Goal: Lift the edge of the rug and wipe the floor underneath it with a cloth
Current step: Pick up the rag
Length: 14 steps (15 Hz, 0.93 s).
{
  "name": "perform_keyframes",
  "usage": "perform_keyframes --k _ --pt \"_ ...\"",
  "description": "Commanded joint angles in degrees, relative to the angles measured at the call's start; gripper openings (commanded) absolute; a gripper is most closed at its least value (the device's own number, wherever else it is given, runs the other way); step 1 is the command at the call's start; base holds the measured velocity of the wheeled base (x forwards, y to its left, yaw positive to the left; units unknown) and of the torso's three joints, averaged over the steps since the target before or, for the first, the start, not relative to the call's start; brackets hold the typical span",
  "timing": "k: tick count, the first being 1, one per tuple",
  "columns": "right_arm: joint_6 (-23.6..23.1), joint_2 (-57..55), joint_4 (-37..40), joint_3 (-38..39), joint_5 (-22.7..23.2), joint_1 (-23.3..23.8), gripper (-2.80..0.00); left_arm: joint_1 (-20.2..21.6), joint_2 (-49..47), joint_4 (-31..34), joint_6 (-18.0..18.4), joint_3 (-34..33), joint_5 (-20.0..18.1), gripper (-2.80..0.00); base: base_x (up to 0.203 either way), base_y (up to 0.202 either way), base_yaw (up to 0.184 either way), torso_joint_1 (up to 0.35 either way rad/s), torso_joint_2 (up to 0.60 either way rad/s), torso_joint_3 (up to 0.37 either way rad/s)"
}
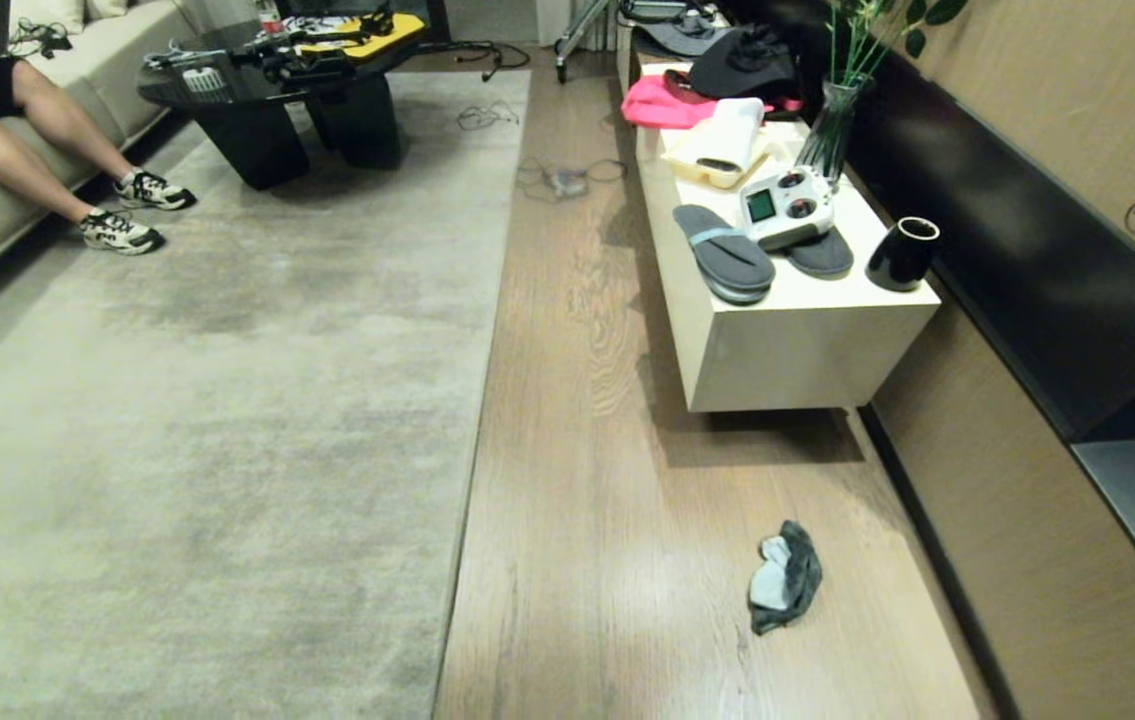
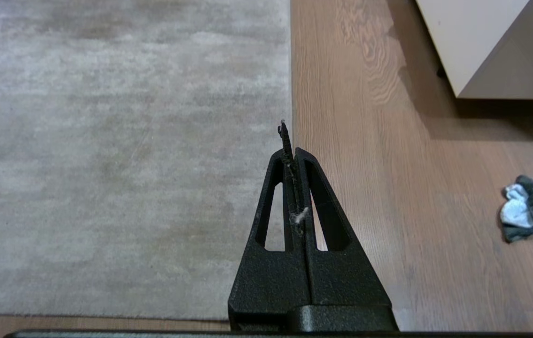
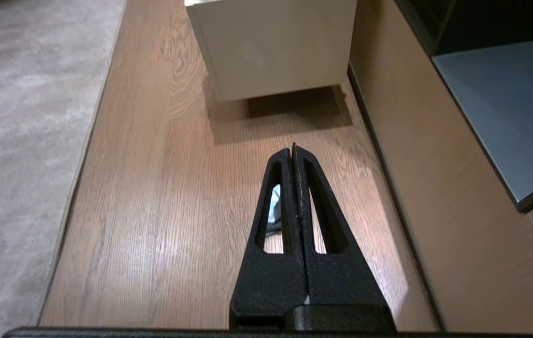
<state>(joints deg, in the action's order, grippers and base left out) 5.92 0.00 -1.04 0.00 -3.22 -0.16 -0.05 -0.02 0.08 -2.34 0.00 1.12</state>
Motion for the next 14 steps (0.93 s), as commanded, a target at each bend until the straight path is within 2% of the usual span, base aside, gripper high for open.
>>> perform_keyframes --k 1,14 --pt "0.05 -0.09 -0.02 0.00 -0.03 -0.02 -2.80 -0.04 -0.04 0.00 -0.03 0.00 0.03 -2.80 0.000 0.000 0.000 0.002 0.00 -0.207" --pt "0.05 -0.09 -0.02 0.00 -0.03 -0.02 -2.80 -0.04 -0.06 0.00 0.02 0.00 0.02 -2.80 0.000 0.000 0.000 0.003 0.00 -0.194"
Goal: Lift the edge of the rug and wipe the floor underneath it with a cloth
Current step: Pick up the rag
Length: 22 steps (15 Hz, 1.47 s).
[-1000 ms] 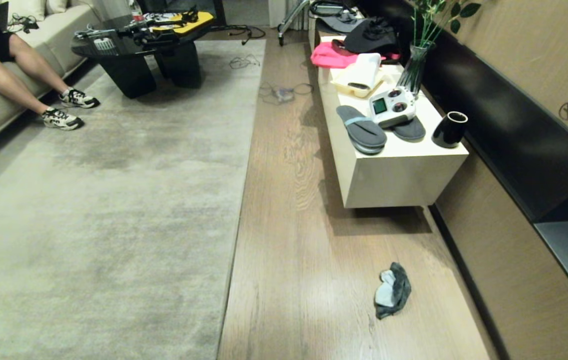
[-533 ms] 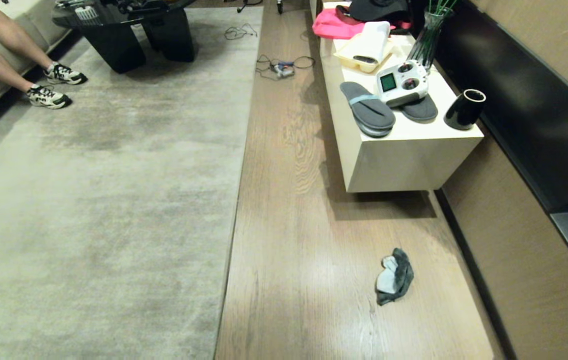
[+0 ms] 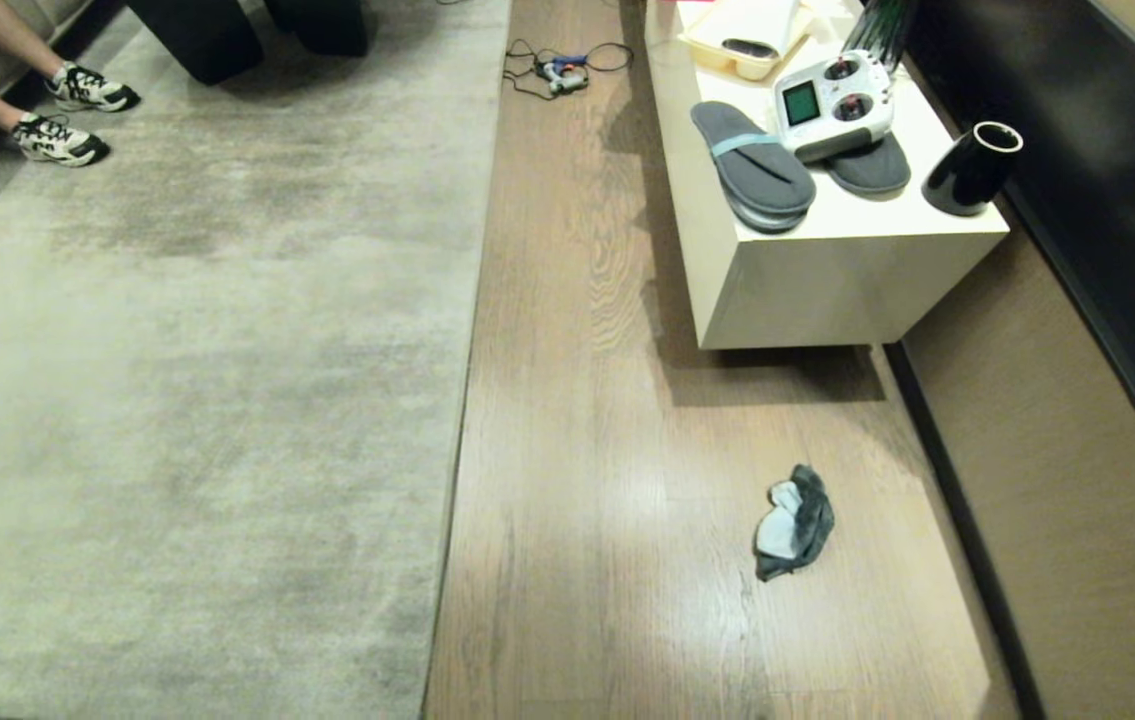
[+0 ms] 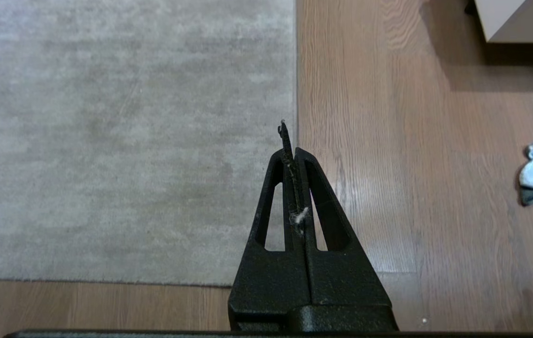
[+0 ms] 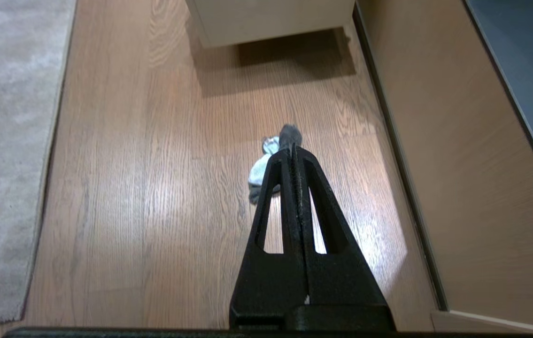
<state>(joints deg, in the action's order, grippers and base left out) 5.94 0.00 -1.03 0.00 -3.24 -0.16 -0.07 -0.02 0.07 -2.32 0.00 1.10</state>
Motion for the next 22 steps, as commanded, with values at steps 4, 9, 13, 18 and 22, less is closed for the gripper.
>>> perform_keyframes --k 4,9,13,18,22 --pt "0.04 -0.09 -0.03 0.00 -0.01 -0.02 -2.80 -0.01 0.02 0.01 -0.06 0.00 0.05 -2.80 0.000 0.000 0.000 0.001 0.00 -0.195" --pt "0.04 -0.09 -0.03 0.00 -0.01 -0.02 -2.80 -0.01 -0.02 0.01 -0.06 0.00 0.11 -2.80 0.000 0.000 0.000 0.000 0.00 -0.197" --pt "0.04 -0.09 -0.03 0.00 -0.01 -0.02 -2.80 -0.01 -0.06 0.01 -0.14 0.00 0.13 -2.80 0.000 0.000 0.000 0.003 0.00 -0.198" --pt "0.04 -0.09 -0.03 0.00 -0.01 -0.02 -2.80 -0.01 -0.06 -0.07 -0.23 0.00 0.13 -2.80 0.000 0.000 0.000 0.000 0.00 -0.203" --pt "0.04 -0.09 -0.03 0.00 -0.01 -0.02 -2.80 -0.01 -0.06 -0.07 -0.14 0.00 0.13 -2.80 0.000 0.000 0.000 -0.001 0.00 -0.200"
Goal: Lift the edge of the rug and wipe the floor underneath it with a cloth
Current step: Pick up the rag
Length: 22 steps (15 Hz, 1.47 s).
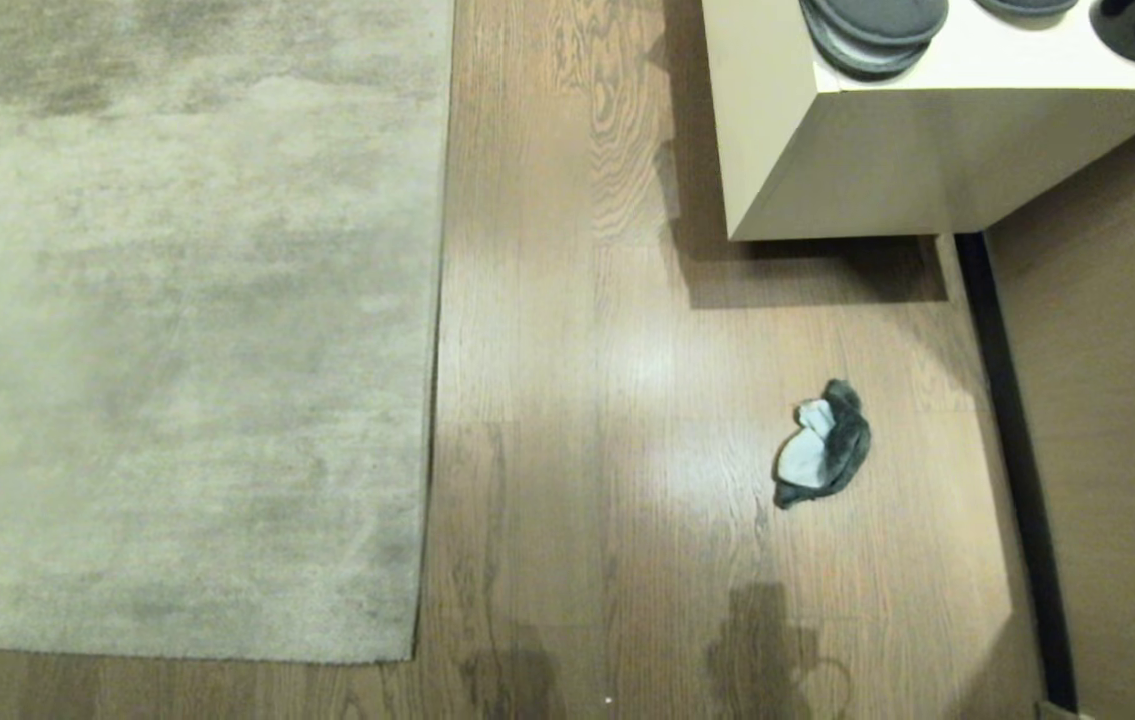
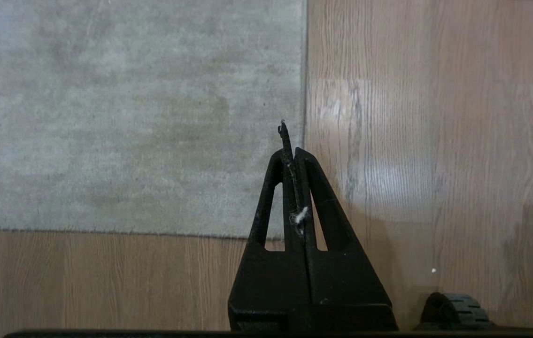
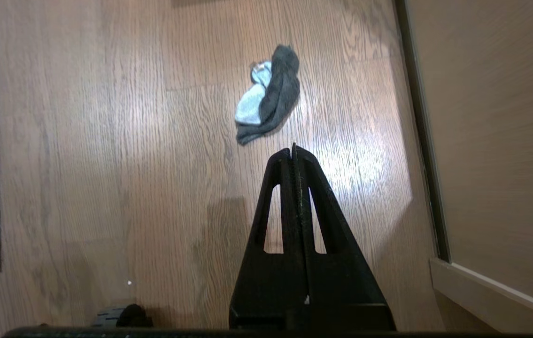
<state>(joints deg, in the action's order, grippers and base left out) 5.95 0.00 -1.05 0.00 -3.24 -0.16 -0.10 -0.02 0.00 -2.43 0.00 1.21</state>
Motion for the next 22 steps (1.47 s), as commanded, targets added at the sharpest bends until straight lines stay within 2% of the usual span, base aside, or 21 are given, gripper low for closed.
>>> perform_keyframes --k 1,22 --pt "0.03 -0.09 -0.01 0.00 -0.01 -0.02 -2.80 0.01 -0.06 0.00 -0.04 0.00 0.02 -2.80 0.000 0.000 0.000 0.006 0.01 -0.203" --pt "0.03 -0.09 -0.01 0.00 -0.01 -0.02 -2.80 0.01 -0.06 0.00 -0.12 0.00 0.02 -2.80 0.000 0.000 0.000 0.002 0.00 -0.197"
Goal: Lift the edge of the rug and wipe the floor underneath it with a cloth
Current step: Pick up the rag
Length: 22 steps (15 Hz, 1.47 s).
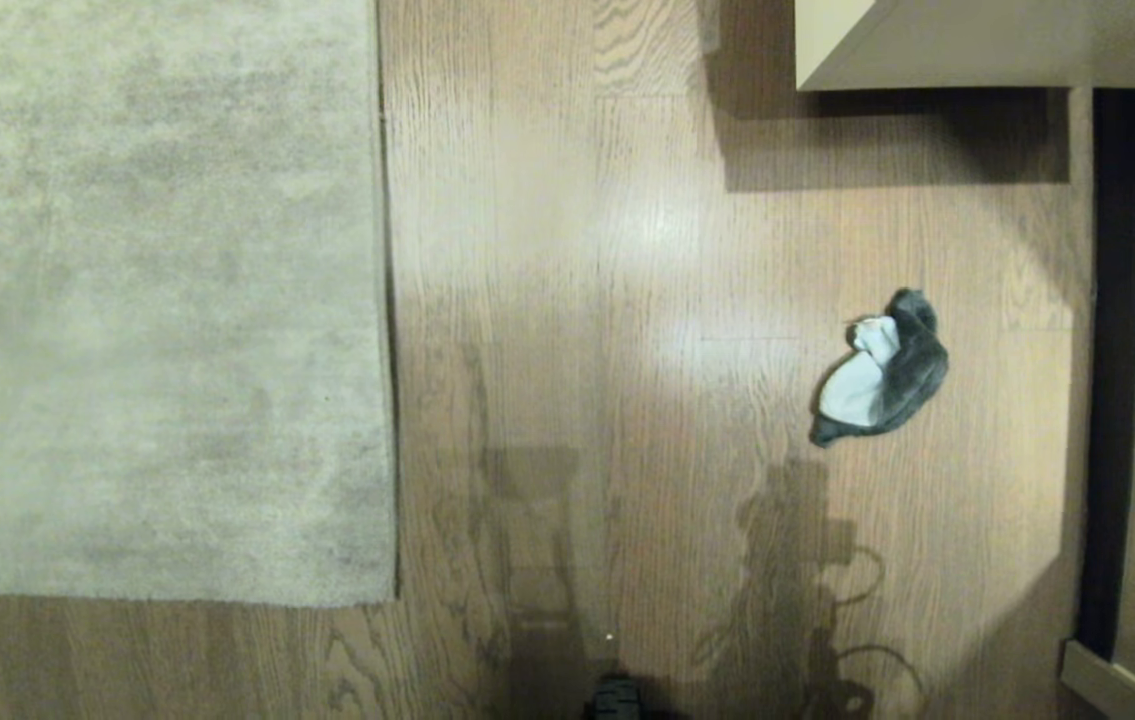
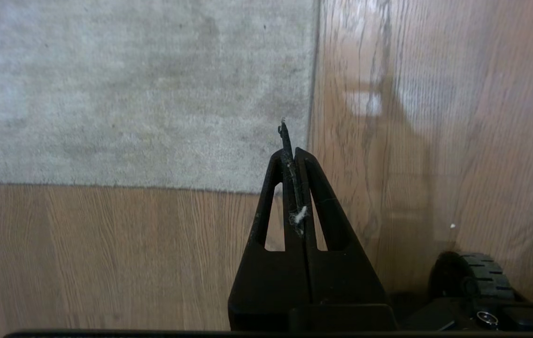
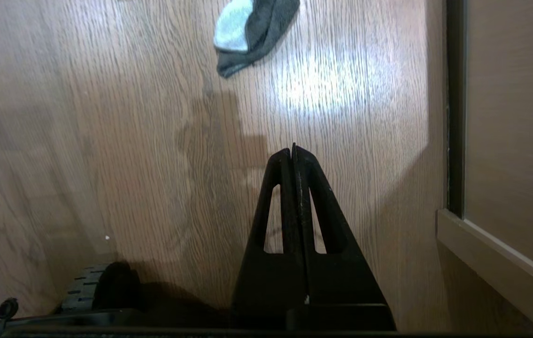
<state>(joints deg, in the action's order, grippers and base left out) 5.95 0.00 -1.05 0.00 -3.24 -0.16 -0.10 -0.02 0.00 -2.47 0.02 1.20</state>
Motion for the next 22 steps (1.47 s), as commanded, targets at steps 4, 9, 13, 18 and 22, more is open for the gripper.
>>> perform_keyframes --k 4,9,13,18,22 --pt "0.03 -0.09 -0.01 0.00 -0.01 -0.02 -2.80 0.01 -0.06 0.00 -0.07 -0.02 0.03 -2.80 0.000 0.000 0.000 0.004 0.00 -0.197" --pt "0.03 -0.09 -0.01 0.00 -0.01 -0.02 -2.80 0.01 -0.06 0.00 -0.07 -0.02 0.03 -2.80 0.000 0.000 0.000 0.003 0.00 -0.197" --pt "0.03 -0.09 -0.01 0.00 -0.01 -0.02 -2.80 0.01 -0.06 0.00 -0.07 -0.02 0.03 -2.80 0.000 0.000 0.000 0.003 0.00 -0.160" --pt "0.03 -0.09 -0.01 0.00 -0.01 -0.02 -2.80 0.01 -0.06 0.00 -0.07 -0.02 0.03 -2.80 0.000 0.000 0.000 0.001 0.00 -0.010" --pt "0.03 -0.09 -0.01 0.00 -0.01 -0.02 -2.80 0.01 0.02 0.00 -0.02 -0.02 0.03 -2.80 0.000 0.000 0.000 0.000 0.00 0.000"
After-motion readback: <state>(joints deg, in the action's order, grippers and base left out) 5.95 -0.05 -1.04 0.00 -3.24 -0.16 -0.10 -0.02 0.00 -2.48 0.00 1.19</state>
